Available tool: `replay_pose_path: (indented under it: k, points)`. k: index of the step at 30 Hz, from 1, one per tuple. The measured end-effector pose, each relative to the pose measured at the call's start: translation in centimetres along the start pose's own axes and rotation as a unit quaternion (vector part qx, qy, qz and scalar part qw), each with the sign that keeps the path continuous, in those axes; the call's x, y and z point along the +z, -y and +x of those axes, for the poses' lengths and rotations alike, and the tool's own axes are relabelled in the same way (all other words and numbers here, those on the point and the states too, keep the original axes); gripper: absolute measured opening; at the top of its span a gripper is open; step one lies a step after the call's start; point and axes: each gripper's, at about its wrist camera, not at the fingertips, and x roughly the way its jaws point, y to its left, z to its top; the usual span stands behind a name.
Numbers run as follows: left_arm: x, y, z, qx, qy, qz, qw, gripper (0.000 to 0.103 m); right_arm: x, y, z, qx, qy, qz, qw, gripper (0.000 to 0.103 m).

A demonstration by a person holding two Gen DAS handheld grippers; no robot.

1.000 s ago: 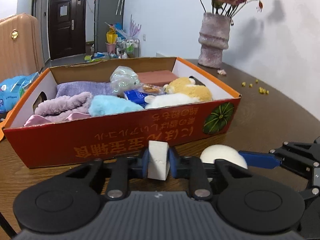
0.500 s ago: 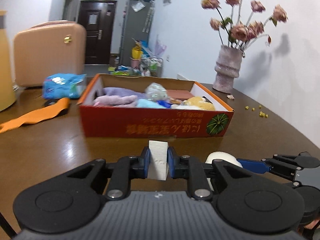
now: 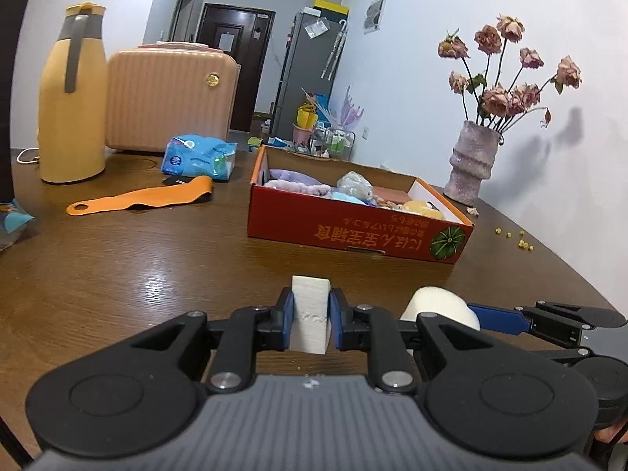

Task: Organize soft objects
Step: 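Carry both sponges into the box and open both grippers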

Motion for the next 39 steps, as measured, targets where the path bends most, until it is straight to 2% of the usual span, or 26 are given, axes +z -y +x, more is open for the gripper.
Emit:
replay_pose_path:
  k: [6,10,14,17,21,23,27,29,33,36,37,39]
  points:
    - [0.4,-0.4,0.3,0.001,0.007,0.006,1.0000,0.020,0.6,0.2,-0.2,-0.011,0.005,-0.001,1.000,0.051]
    - [1.9,-0.4,1.5,-0.003,0.014,0.021,0.9997,0.020,1.6,0.9,0.4,-0.023,0.012,-0.003,1.000,0.051]
    - [5.7,-0.6,3.2,-0.016,0.041,0.030,0.9986,0.020,4.0,2.3,1.1,-0.038,0.037,-0.011,0.999,0.051]
    - [9.5,-1.0,5.8,-0.033,0.053,0.032,0.9975,0.020,7.1,3.5,2.4,-0.039,0.058,-0.026,0.997,0.051]
    - [13.9,-1.1,10.8,-0.048,0.044,0.044,0.9969,0.020,11.8,5.9,6.0,-0.027,0.067,-0.022,0.997,0.051]
    - [15.9,-1.2,14.3,-0.056,0.023,0.044,0.9972,0.020,13.6,7.4,8.4,-0.018,0.062,-0.011,0.998,0.051]
    - [18.9,-1.7,22.3,-0.042,-0.037,0.033,0.9979,0.020,16.8,10.7,15.6,-0.005,0.023,0.033,0.999,0.051]
    - [19.6,-1.8,25.6,-0.023,-0.057,0.041,0.9972,0.020,17.8,11.7,19.2,-0.021,-0.001,0.038,0.999,0.051]
    - [18.9,-1.8,30.5,0.004,-0.097,0.075,0.9925,0.020,18.3,12.7,25.5,-0.050,-0.061,0.029,0.996,0.051]
    - [17.8,-2.4,32.8,0.031,-0.126,0.080,0.9882,0.021,17.6,12.3,29.2,-0.073,-0.112,0.012,0.991,0.048]
    - [17.4,-2.6,33.2,0.031,-0.134,0.079,0.9873,0.023,17.6,12.1,30.1,-0.075,-0.138,0.005,0.988,0.049]
    - [17.1,-2.9,33.5,0.012,-0.141,0.073,0.9873,0.037,17.9,11.7,30.6,-0.070,-0.152,-0.001,0.986,0.051]
